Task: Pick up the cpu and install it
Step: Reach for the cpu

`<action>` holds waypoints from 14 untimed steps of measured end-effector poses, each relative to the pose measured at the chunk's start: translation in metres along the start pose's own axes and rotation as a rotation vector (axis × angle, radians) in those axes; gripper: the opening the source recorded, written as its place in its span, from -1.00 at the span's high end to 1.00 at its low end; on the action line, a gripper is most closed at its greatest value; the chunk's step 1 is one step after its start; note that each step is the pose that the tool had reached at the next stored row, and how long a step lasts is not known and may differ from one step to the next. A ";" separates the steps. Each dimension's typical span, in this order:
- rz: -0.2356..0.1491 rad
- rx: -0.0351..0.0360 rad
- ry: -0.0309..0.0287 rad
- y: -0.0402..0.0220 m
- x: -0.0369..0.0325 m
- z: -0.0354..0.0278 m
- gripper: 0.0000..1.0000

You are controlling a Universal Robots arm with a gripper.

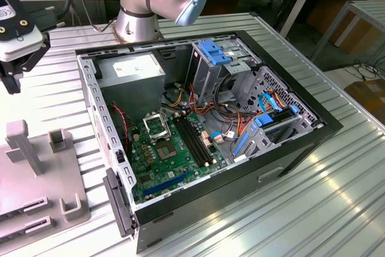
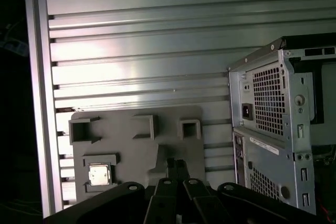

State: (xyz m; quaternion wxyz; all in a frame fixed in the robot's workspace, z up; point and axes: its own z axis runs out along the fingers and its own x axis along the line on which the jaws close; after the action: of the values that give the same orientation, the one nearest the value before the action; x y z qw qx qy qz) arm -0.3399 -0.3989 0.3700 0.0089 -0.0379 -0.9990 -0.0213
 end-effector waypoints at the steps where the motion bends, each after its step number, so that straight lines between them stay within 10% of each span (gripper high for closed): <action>1: 0.000 0.0001 0.0000 -0.0002 0.0028 0.0001 0.79; 14: 0.000 0.0001 0.0000 -0.0034 0.0376 0.0029 0.79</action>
State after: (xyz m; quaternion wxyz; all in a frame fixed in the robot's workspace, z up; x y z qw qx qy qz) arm -0.3777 -0.3993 0.3677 0.0089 -0.0379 -0.9990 -0.0213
